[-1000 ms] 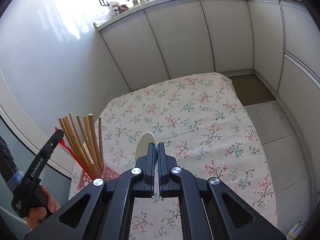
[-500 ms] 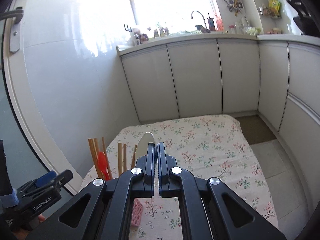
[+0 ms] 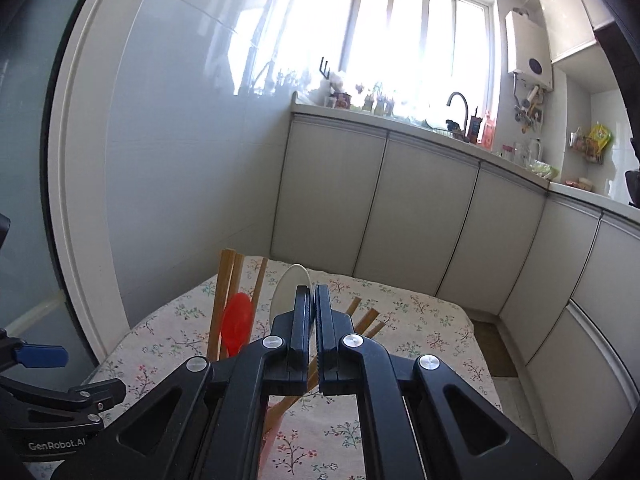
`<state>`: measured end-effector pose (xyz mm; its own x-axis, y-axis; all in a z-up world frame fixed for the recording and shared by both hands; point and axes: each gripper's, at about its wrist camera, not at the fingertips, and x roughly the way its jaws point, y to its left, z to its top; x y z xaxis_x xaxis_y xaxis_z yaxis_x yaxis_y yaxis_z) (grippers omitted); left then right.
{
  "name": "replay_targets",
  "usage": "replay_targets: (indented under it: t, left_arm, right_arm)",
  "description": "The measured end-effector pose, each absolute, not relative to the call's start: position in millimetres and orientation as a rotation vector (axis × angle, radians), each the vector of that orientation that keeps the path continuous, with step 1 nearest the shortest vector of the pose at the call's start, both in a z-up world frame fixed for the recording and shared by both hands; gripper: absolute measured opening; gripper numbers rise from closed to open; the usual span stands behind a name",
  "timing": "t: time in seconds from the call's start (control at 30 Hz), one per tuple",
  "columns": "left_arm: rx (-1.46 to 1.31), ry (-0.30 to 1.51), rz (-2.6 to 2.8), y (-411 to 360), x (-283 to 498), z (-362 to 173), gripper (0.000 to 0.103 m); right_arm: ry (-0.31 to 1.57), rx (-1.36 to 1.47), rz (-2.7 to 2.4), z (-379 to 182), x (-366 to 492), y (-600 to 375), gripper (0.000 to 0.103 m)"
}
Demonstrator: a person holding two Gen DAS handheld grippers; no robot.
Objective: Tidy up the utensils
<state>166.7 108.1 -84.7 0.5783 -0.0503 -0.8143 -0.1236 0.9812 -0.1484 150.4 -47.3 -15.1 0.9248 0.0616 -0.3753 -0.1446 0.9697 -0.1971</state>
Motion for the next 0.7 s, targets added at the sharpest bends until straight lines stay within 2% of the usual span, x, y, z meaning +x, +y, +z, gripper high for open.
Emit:
replay_targets:
  t: [0.13,0.17,0.23,0.27,0.3,0.43,0.53,0.63,0.7]
  left_arm:
    - [-0.182,0.967,0.064,106.6,166.2,-84.0,0.079]
    - [-0.172,0.972,0.068,105.5,166.4,-84.2,0.08]
    - [-0.154,0.977,0.074,102.9,166.3,-84.2,0.082]
    - [-0.15,0.98,0.077,101.9,165.9,-83.9,0.084]
    - [-0.151,0.983,0.078,100.4,165.1,-83.3,0.085]
    - [-0.139,0.984,0.068,89.6,159.4,-76.5,0.087]
    - [-0.128,0.973,0.057,77.5,149.2,-67.6,0.091]
    - [-0.092,0.959,0.054,60.9,131.5,-58.5,0.101]
    - [-0.083,0.94,0.039,51.0,116.5,-50.0,0.103]
  right_arm:
    - [0.435,-0.193,0.15,-19.9,164.3,-48.3,0.005]
    - [0.46,-0.176,0.164,-20.1,162.2,-47.1,0.01]
    - [0.483,-0.133,0.189,-15.3,163.2,-53.7,0.028]
    - [0.486,-0.114,0.197,-11.7,161.7,-58.2,0.04]
    - [0.489,-0.092,0.21,-7.8,160.2,-63.1,0.046]
    - [0.519,-0.01,0.211,12.6,143.5,-92.5,0.048]
    - [0.581,0.068,0.189,24.0,130.1,-122.6,0.055]
    - [0.648,0.132,0.143,30.9,111.5,-154.2,0.066]
    - [0.684,0.16,0.114,32.0,94.7,-172.9,0.076]
